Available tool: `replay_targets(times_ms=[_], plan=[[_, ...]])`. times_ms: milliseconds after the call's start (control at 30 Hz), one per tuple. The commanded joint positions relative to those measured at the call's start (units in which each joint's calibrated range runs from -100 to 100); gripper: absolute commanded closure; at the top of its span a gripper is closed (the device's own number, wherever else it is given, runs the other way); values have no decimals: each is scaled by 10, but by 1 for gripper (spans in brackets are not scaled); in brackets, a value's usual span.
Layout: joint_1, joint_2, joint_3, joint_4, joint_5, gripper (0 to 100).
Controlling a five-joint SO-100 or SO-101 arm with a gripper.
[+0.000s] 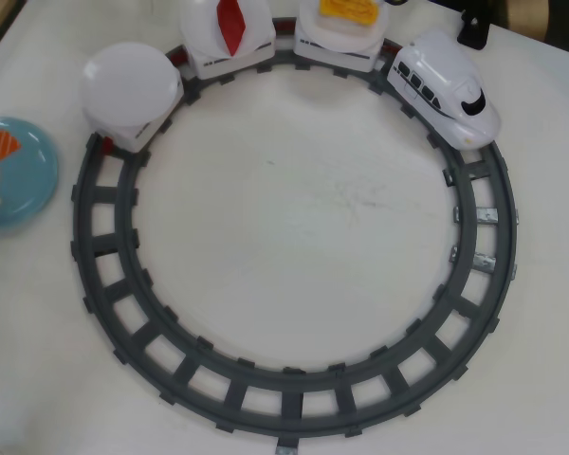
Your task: Pick up the sushi from the Shinkansen and put it on the blue dish
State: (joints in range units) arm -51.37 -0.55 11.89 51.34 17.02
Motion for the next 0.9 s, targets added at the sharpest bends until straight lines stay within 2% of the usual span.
replay_targets(times_ms=[0,133,400,867], plan=[[2,-47,49,-57,-9,97],[-3,-30,71,-95,-10,97],[-14,87,17,-112,-24,97],[-86,106,20,-107,-33,97]])
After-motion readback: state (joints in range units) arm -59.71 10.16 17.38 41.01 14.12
